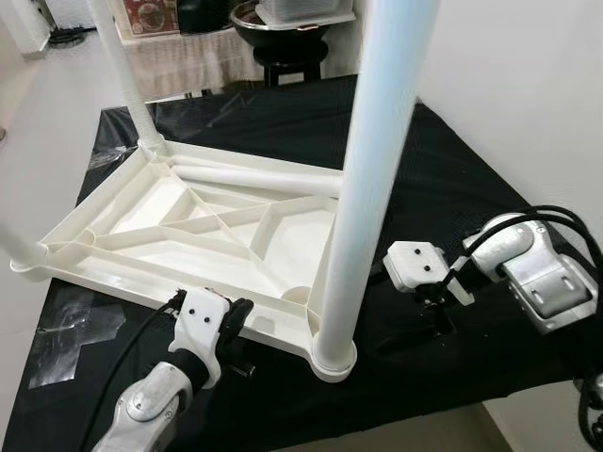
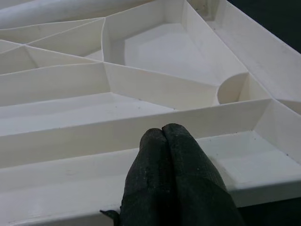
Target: Building children table
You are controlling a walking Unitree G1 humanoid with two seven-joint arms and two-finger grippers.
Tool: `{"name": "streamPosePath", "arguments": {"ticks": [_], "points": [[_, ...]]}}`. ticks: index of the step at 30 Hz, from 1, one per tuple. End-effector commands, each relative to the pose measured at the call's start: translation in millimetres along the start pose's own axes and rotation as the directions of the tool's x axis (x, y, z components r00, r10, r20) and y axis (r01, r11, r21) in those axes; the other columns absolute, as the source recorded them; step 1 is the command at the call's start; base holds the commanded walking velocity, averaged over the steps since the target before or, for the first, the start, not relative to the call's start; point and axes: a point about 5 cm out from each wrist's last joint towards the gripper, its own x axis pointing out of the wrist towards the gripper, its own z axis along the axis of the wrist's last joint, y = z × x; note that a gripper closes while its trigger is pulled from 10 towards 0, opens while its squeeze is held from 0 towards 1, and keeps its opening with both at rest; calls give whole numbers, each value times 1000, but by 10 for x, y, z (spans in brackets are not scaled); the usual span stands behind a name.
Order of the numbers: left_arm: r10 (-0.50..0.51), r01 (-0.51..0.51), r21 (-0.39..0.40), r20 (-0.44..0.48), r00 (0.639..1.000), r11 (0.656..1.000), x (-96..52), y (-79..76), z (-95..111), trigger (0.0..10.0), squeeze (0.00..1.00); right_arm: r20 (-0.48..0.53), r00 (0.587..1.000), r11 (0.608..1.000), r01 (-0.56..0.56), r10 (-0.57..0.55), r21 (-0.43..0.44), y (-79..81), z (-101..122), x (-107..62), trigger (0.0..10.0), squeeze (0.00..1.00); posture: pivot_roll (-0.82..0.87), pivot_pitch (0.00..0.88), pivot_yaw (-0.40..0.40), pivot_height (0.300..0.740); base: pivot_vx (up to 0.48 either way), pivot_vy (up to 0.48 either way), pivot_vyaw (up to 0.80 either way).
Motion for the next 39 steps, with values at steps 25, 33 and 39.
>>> {"name": "streamPosePath", "arguments": {"ticks": [25,33,39], "points": [[10,-9,21,-48,999,1000,-35,27,-77,10000,0,-204,933,934,241,-298,-262,-688,84,260,10000,0,69,176,-1,740,0,0,0],[63,-62,12,-67,996,998,-123,84,-134,10000,0,-290,918,938,181,-269,-294,-707,13,330,10000,0,83,183,-19,740,0,0,0],[88,-87,12,-78,993,996,-178,120,-154,10000,0,-361,900,942,133,-245,-308,-758,15,206,10000,0,89,189,-27,740,0,0,0]]}}
